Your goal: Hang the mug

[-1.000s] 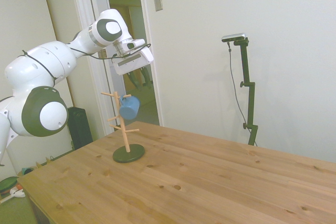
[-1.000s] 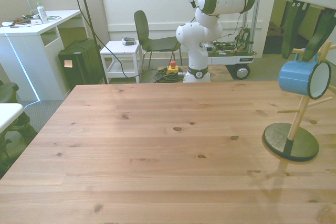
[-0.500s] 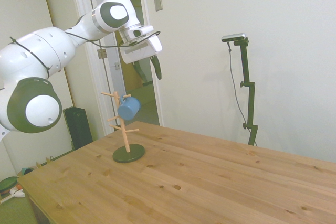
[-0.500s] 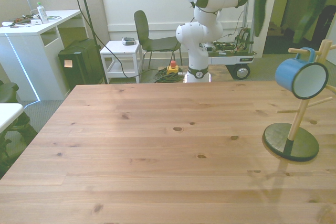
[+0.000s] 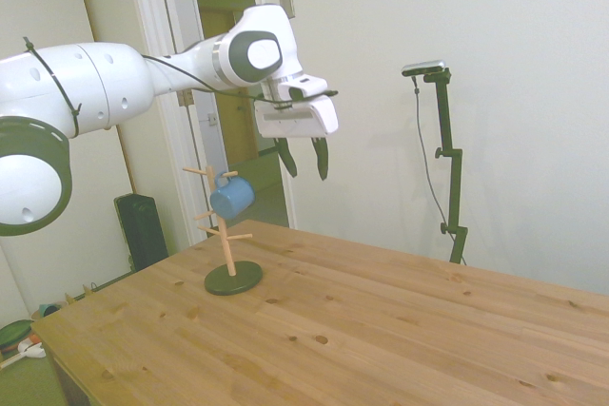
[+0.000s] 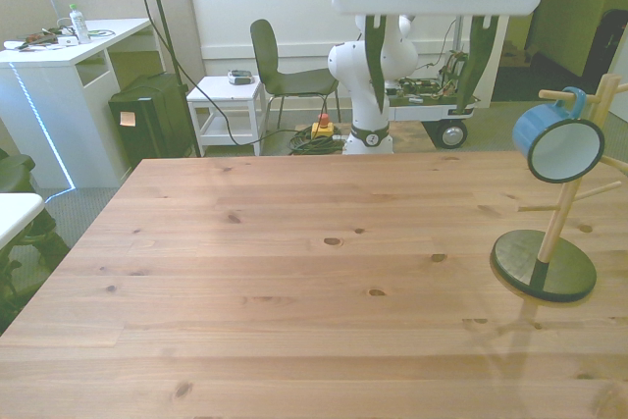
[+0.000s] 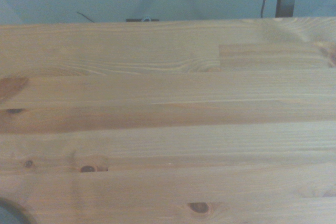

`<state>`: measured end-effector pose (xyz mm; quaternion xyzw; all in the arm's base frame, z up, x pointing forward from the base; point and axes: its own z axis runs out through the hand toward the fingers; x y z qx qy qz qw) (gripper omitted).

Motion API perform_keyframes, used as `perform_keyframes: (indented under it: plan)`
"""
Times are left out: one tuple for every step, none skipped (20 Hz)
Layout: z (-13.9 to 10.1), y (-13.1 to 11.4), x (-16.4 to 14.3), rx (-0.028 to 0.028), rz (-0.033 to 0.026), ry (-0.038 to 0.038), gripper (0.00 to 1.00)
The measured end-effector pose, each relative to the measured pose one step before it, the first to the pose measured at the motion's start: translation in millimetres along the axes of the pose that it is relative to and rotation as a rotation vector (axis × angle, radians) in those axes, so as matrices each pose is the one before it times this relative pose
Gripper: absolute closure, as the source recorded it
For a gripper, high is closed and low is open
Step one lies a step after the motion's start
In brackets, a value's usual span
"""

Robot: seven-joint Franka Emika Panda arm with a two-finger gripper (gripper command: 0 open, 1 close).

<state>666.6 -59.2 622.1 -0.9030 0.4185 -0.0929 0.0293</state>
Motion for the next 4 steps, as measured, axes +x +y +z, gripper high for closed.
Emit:
perform_keyframes:
  plan:
    - [16.94, 5.11, 2.15, -0.00193, -0.0053, -0.01444, 0.0]
    - [18.36, 5.29, 1.22, -0.00422, -0.00746, -0.01334, 0.0]
    - [17.51, 4.22, 0.26, -0.00254, -0.00329, -0.01067, 0.0]
    - [17.79, 3.7, -0.49, -0.00064, -0.00383, -0.00954, 0.0]
